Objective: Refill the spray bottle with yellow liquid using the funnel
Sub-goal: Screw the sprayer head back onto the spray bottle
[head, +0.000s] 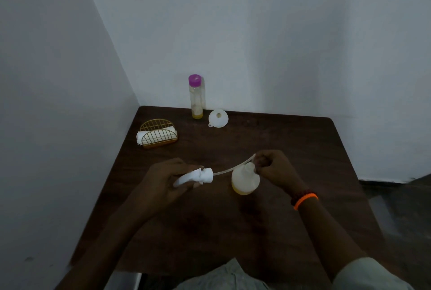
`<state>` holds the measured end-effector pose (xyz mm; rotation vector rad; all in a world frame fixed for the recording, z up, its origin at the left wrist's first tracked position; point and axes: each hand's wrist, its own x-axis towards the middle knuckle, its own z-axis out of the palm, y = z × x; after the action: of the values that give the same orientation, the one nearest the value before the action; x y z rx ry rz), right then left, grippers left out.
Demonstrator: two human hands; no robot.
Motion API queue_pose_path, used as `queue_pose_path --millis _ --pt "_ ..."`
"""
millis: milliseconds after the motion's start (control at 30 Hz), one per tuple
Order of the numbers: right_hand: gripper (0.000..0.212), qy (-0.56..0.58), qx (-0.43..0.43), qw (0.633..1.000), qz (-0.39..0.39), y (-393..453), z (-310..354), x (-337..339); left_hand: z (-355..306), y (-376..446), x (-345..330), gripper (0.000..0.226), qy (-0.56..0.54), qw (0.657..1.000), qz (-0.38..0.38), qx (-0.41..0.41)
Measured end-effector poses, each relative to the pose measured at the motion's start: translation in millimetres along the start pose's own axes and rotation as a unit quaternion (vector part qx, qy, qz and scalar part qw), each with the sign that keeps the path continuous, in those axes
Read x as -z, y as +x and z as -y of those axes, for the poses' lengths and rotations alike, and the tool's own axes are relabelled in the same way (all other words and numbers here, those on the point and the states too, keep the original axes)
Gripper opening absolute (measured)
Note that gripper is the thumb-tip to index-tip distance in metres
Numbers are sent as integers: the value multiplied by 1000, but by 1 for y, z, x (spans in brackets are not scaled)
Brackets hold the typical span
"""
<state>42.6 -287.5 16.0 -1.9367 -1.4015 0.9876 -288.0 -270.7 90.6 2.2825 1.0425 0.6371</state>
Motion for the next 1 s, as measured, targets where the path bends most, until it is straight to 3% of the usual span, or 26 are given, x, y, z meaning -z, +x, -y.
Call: queue_pose_path --millis 133,267,500,767,1000 --pt "48 -28 11 999 38 0 -5 -5 -3 4 1 36 -13 998 50 -34" --pt "44 -34 9 999 22 0 -13 -13 -4 7 -5 30 8 995 88 -43" --pt "47 -68 17 997 13 1 -18 -21 -11 36 -32 26 -8 997 79 -11" --pt "36 -36 8 999 -15 -3 -23 -30 -25 85 -72 24 -17 1000 -6 -4" --pt "37 -55 17 998 -27 -1 -24 -31 -19 108 -107 25 -1 999 27 -25"
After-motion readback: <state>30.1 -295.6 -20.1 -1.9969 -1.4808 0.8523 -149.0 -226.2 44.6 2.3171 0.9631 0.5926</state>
